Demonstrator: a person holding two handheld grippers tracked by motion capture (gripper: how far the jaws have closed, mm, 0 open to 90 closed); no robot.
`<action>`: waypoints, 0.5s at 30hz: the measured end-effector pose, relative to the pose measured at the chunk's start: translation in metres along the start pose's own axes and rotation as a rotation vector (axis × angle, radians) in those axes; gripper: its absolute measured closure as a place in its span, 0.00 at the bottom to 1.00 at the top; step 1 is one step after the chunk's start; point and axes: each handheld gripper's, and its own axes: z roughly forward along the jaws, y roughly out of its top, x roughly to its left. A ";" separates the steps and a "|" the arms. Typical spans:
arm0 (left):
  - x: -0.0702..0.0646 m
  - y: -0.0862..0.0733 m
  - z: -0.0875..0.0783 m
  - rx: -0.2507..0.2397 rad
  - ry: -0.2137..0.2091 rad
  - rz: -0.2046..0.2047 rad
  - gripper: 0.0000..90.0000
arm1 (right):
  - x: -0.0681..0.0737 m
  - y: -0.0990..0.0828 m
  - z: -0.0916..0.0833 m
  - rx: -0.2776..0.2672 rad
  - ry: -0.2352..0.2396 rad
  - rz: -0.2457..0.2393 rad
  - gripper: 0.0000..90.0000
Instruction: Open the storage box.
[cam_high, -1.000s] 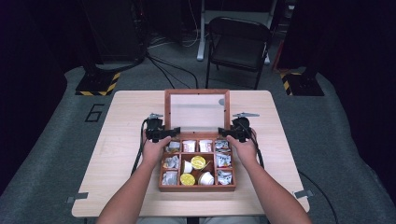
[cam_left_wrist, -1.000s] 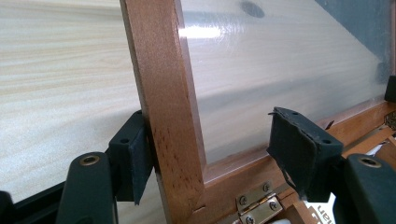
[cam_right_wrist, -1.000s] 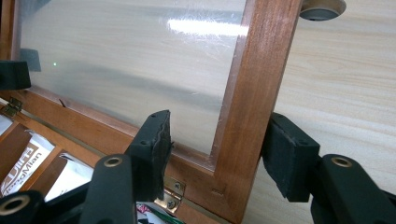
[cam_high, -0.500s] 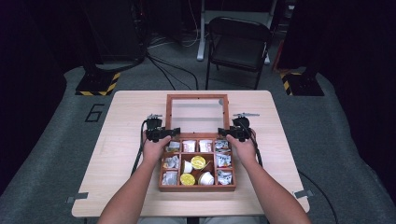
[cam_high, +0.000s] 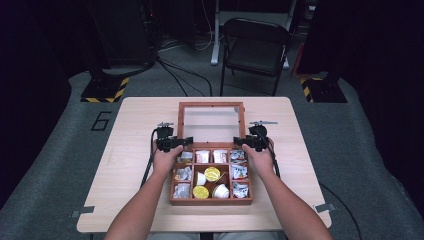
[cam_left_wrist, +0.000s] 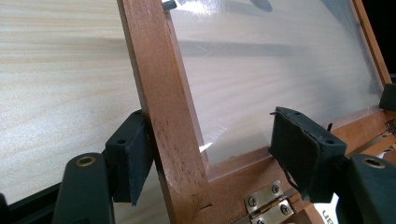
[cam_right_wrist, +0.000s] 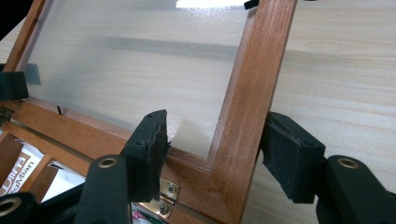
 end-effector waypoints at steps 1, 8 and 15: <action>0.000 0.000 0.000 0.002 0.000 -0.002 0.35 | 0.000 0.000 0.000 0.004 0.004 0.007 0.46; 0.002 0.000 0.002 0.011 -0.006 -0.028 0.34 | -0.003 -0.001 0.002 0.011 0.013 0.035 0.45; 0.003 0.000 0.003 0.020 -0.007 -0.043 0.34 | -0.004 -0.001 0.003 0.012 0.017 0.046 0.45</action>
